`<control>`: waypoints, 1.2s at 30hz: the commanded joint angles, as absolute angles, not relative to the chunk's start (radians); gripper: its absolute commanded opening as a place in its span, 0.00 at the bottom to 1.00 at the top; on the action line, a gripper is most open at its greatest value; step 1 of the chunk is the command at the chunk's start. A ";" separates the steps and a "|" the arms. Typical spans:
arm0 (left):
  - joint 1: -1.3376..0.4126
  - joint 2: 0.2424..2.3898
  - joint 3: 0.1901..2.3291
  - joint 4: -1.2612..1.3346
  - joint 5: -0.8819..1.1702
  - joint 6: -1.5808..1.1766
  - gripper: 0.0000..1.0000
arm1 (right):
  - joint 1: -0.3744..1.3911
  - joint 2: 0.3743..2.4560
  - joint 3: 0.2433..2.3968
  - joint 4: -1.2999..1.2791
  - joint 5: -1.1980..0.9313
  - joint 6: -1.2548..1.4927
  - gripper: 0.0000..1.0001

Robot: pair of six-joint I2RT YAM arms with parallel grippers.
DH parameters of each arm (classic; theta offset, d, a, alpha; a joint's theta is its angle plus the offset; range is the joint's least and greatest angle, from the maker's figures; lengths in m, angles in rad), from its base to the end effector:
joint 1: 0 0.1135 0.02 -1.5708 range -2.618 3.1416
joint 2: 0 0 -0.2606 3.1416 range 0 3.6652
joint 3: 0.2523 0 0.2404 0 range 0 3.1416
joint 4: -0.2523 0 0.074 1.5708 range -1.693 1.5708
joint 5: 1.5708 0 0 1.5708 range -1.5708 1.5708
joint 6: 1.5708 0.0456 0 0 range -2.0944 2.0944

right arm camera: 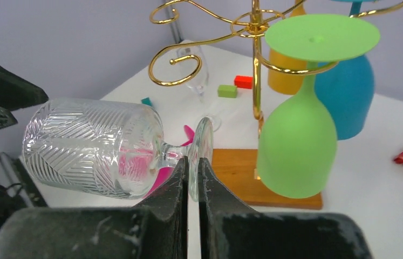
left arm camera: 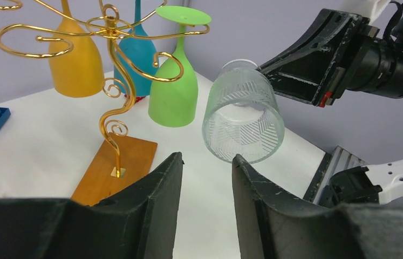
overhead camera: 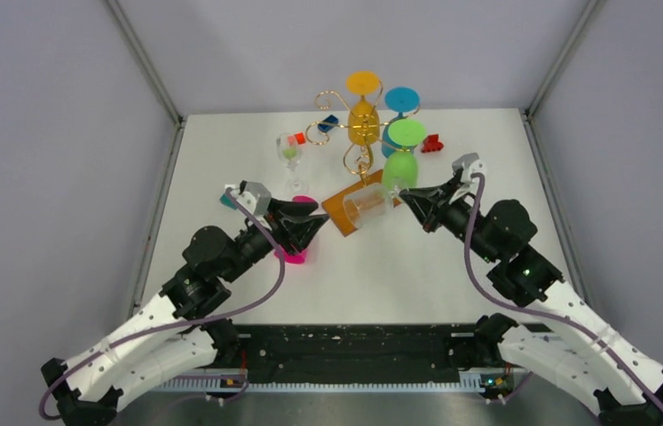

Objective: Place the wine glass upside down on the wine glass rack
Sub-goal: Turn the wine glass upside down at the wine rack.

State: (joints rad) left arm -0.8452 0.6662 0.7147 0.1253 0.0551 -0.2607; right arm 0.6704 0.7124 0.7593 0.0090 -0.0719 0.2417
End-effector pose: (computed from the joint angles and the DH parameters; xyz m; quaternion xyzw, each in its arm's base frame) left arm 0.1059 -0.1232 0.3664 0.2054 0.6095 -0.4171 0.6421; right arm 0.1326 0.1093 0.3614 -0.1716 0.6654 0.3420 0.6410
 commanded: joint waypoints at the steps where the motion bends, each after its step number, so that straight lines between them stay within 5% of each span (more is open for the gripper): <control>1: -0.844 0.612 0.664 0.140 -0.031 -0.268 0.44 | 0.679 0.668 0.771 0.124 -0.107 -0.114 0.00; 16: -0.843 0.640 0.619 0.172 -0.124 -0.277 0.40 | 0.680 0.819 0.841 0.204 -0.385 -0.992 0.00; 36: -0.841 0.644 0.624 0.174 -0.149 -0.241 0.39 | 0.679 0.992 0.979 0.123 -0.301 -1.458 0.00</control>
State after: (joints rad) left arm -0.8448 0.6460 0.6258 0.1204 -0.1360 -0.2550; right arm 0.6716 0.9768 0.8951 0.0795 -0.3279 -1.3418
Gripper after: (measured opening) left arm 0.387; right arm 0.031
